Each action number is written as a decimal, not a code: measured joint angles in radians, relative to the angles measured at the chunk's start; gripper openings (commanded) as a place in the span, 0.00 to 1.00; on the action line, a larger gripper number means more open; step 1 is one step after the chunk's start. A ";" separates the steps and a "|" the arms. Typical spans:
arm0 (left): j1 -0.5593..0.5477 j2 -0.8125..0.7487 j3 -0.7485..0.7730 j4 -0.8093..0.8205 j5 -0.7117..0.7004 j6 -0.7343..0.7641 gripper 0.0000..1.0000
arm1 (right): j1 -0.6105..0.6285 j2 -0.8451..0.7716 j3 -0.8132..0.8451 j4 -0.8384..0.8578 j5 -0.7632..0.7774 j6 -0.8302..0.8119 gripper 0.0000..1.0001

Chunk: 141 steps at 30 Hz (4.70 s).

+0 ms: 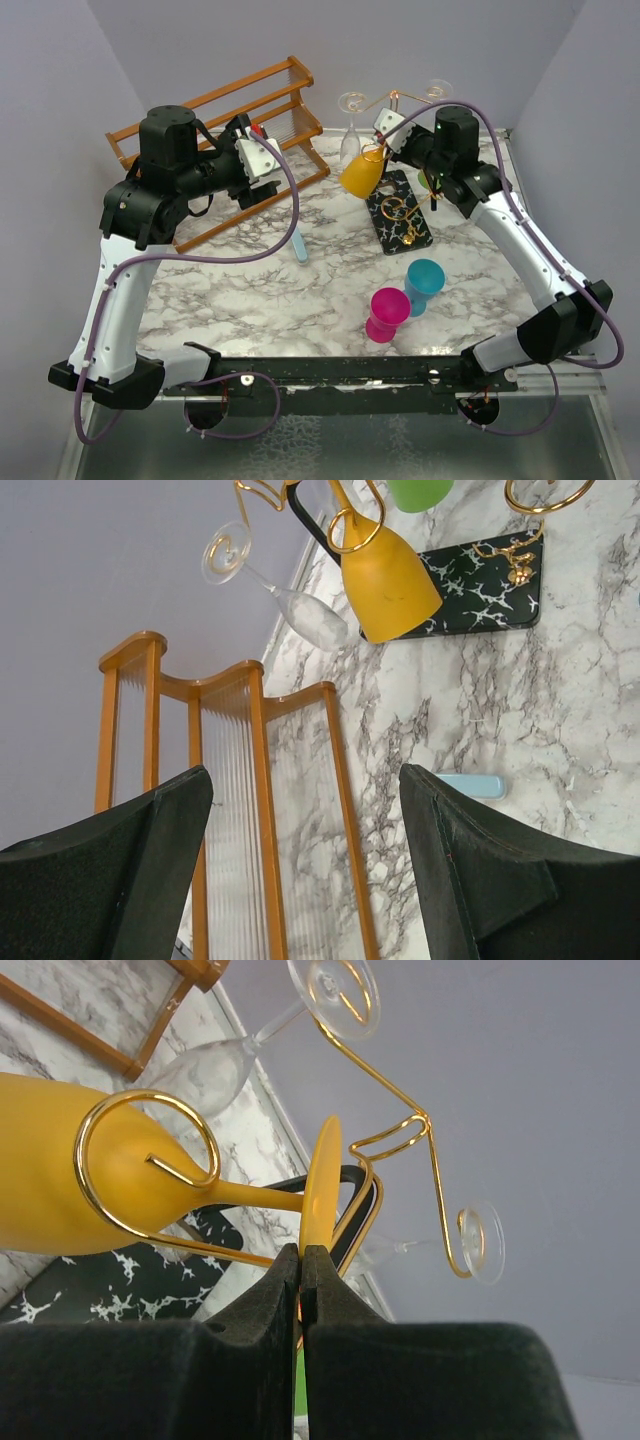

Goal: Place the wine glass upside down on the wine glass rack

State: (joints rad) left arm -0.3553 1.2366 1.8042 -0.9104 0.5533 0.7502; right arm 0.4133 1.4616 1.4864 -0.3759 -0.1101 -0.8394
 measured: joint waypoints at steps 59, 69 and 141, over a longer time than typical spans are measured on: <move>0.007 0.003 0.000 -0.023 0.019 0.002 0.79 | 0.031 0.015 0.052 -0.111 -0.205 -0.049 0.02; 0.007 0.003 0.000 -0.026 0.020 0.006 0.79 | 0.033 0.023 0.052 -0.076 -0.114 -0.047 0.04; -0.172 0.074 -0.224 0.166 0.165 -0.367 0.72 | -0.237 -0.245 -0.095 -0.209 -0.238 -0.026 0.65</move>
State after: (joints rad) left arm -0.5278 1.3106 1.5806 -0.7444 0.7181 0.3836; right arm 0.1768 1.2167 1.3918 -0.5850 -0.3485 -0.8654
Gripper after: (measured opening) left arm 0.727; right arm 0.640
